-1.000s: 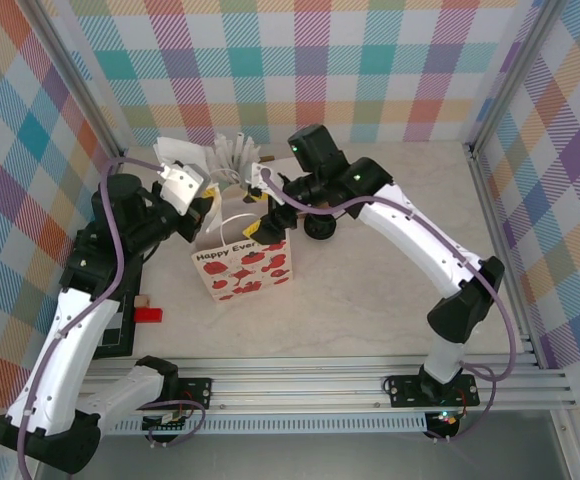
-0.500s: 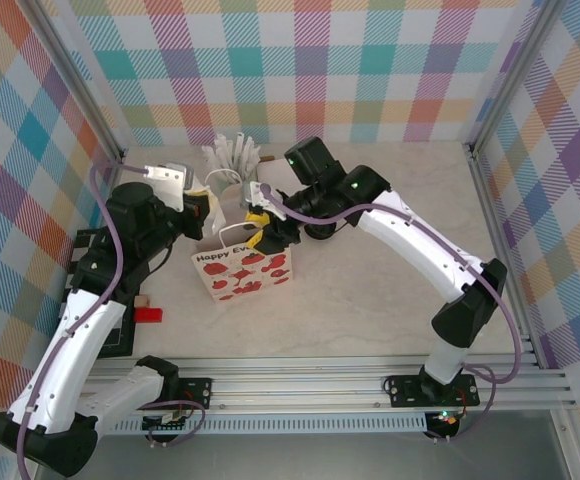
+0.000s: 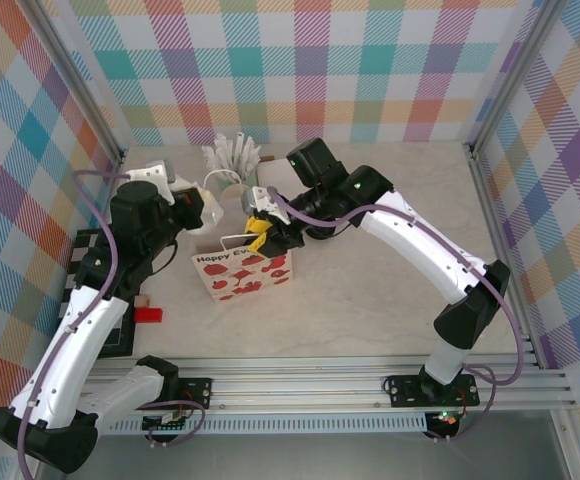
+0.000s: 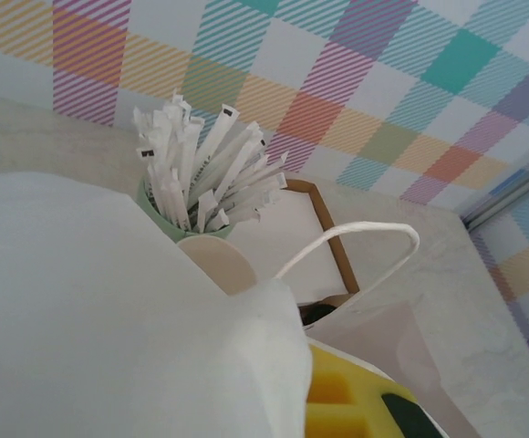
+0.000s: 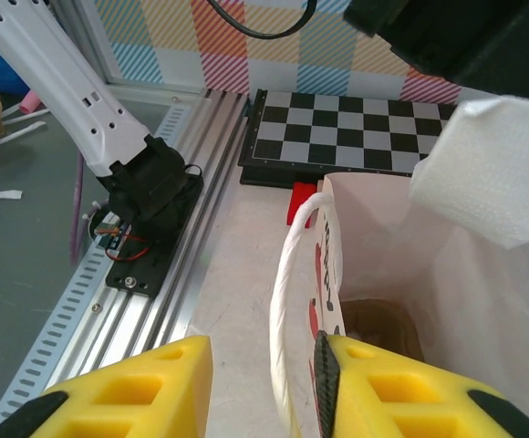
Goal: Pack the takeout coffee
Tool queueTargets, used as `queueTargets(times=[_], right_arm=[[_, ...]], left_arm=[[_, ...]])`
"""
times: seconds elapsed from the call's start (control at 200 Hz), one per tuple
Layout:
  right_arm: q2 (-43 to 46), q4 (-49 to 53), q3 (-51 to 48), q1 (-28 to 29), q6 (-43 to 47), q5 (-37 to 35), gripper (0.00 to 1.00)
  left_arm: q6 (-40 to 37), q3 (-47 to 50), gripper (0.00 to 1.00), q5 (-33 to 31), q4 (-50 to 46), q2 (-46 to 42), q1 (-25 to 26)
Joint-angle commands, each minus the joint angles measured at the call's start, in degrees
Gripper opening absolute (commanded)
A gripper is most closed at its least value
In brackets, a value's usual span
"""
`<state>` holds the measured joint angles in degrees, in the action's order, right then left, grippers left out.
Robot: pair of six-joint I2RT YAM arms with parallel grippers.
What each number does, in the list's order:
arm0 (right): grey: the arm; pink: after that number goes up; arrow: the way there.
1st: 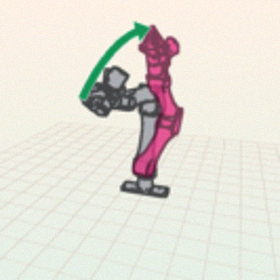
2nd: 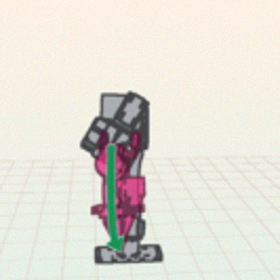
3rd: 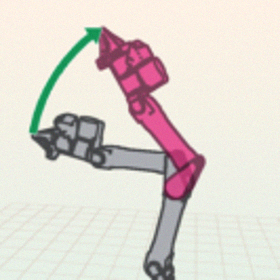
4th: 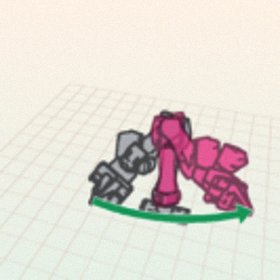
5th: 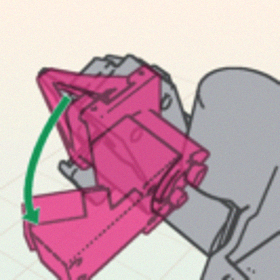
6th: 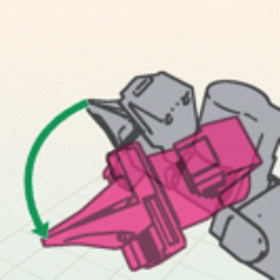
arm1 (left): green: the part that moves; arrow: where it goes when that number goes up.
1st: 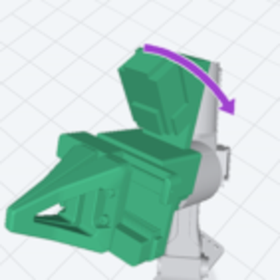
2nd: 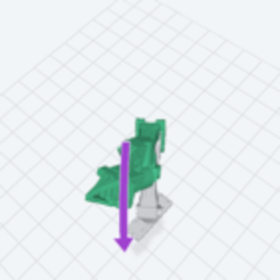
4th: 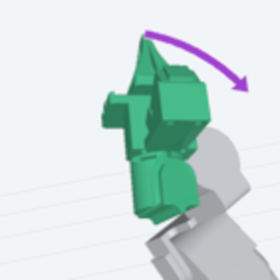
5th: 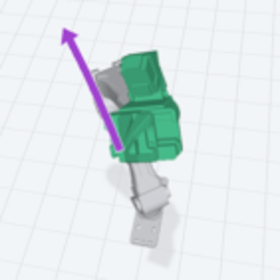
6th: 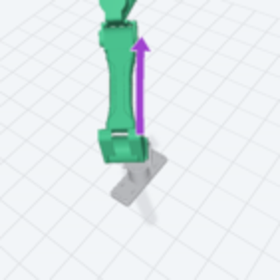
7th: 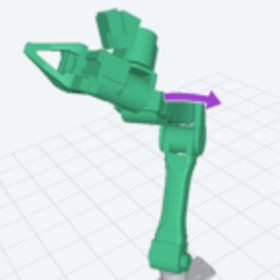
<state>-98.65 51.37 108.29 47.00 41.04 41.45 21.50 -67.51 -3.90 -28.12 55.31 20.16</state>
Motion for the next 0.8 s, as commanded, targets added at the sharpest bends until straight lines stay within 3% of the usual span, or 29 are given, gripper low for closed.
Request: queueTargets(times=[0.0,0.145,0.35,0.495,0.59,0.695,0.765,0.795], right_arm=[[0.15,2.90,2.73,0.46,2.33,2.95,0.35],[-0.23,3.31,3.08,0.46,2.23,2.26,0.35],[-0.58,2.01,2.88,0.46,1.42,0.32,0.35],[-0.78,1.15,2.85,0.47,0.87,-1.30,0.36],[-0.96,0.66,2.83,0.45,0.89,-2.04,0.38],[-1.20,0.13,3.33,0.44,-0.14,-3.13,0.41],[-0.64,-1.61,2.64,0.45,-2.01,-4.26,0.49],[-0.28,-2.20,2.25,0.46,-2.33,-4.38,0.52]], left_arm=[[8.05,2.86,0.00,2.16,1.70,-0.26,0.57],[8.04,4.81,0.00,2.64,2.89,0.08,1.32],[-0.20,6.22,0.03,7.81,4.40,0.43,3.87],[-10.49,6.70,0.09,9.53,0.50,-0.61,4.87],[-16.69,8.43,0.14,5.02,-0.18,-2.91,4.80],[-19.86,7.38,0.34,1.64,-1.68,-3.76,4.71],[-21.10,5.38,0.63,1.03,-4.44,-3.66,4.71],[-21.46,4.55,0.71,0.84,-5.49,-3.87,4.56]])
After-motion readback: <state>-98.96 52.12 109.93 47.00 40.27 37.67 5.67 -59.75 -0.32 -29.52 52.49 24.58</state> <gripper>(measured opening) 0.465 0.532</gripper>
